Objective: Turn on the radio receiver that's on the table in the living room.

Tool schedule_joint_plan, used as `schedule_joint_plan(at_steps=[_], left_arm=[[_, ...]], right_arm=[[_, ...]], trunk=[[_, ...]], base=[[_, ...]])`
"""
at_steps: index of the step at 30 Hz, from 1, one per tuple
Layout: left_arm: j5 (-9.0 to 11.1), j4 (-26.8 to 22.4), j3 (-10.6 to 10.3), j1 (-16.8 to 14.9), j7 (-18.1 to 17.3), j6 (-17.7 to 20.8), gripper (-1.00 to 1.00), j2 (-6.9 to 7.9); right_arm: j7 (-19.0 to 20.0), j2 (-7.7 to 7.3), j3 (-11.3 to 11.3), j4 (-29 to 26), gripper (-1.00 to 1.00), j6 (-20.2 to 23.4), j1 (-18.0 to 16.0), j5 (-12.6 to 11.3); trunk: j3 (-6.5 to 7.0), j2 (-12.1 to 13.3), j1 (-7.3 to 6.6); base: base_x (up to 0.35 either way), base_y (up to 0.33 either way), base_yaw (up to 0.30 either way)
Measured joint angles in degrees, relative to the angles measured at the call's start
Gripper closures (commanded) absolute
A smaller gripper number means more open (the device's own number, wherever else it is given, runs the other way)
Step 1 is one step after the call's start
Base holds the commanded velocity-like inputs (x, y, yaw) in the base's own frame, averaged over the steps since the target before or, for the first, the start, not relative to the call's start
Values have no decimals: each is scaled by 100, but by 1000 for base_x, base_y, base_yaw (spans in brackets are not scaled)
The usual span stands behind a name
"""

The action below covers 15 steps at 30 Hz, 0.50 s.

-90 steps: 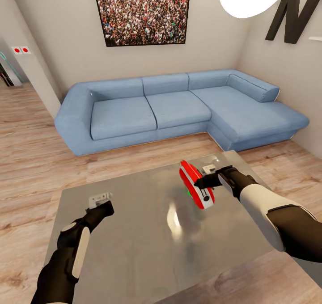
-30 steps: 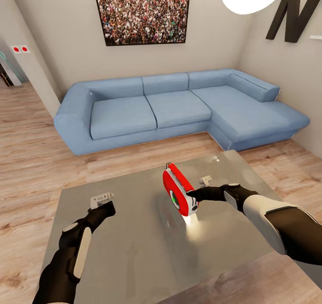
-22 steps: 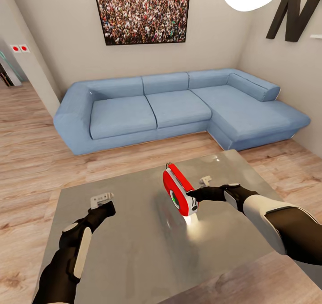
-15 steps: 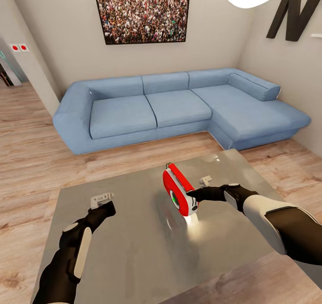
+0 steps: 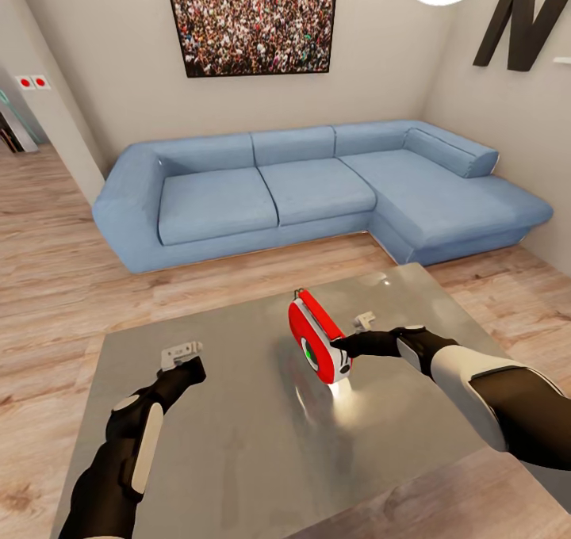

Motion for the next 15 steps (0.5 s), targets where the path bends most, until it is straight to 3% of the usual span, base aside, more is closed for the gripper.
schedule_joint_plan(at_steps=[12,15], left_arm=[[-9,5,-9,0,8,-5,100,-1],[-3,5,-7,0,3,-3,100,-1]], right_arm=[[3,13,-4,-1,100,0,0,2],[7,7,-8,-1,100,0,0,1]], trunk=[[-215,-481,264],[-216,-483,264]], base=[[0,0,0],[0,0,0]])
